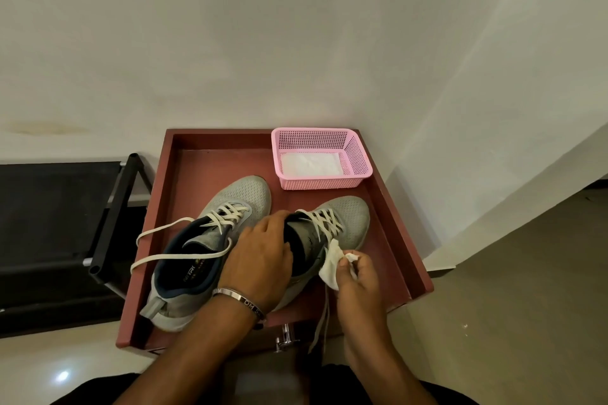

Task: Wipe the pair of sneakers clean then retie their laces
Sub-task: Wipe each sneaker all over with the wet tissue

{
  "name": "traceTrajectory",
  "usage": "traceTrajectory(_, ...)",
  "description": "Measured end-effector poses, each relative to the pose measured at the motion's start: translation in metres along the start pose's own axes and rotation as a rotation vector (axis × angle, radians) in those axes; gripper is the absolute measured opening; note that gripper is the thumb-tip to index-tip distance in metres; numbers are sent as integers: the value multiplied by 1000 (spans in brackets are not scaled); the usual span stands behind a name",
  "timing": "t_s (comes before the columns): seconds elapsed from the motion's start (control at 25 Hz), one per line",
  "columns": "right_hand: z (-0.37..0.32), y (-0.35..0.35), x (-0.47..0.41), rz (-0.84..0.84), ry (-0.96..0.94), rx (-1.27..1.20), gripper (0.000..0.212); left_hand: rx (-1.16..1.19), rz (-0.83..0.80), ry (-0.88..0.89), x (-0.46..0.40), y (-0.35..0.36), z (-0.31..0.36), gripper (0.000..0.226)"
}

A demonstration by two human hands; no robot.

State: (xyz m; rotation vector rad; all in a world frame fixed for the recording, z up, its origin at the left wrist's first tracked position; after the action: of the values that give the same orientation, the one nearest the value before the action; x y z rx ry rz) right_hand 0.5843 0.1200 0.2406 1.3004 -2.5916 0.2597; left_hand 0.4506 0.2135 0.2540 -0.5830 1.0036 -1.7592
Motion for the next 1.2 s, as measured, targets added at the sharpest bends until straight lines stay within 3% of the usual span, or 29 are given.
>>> traceTrajectory(0.28,-4,-20,-23,150,-13,4,14,325,-232,-123,10,31,8,60)
traceTrajectory(0.52,-13,-37,-38,225,-65,51,14,548,-243,-158,13,52,21,78)
traceTrajectory(1.04,-17,-61,-59,351,10,28,7,583,-203,-60,8,67,53,72)
traceTrajectory(1.2,-29,-59,-51,373,-186,196,12,576,-196,-41,8,63,53,68)
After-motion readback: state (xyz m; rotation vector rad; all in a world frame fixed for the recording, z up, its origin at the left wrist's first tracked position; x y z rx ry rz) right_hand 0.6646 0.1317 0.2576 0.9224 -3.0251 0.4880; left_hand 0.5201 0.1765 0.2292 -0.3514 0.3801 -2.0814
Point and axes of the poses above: each hand's wrist, its own x-axis away from the middle knuckle, its own y-axis out of the palm, z = x × y, the point moved 5 cm from there along -x, towards the middle knuckle, and after that the axes turned 7 degrees about -x, right-handed, at the moved point
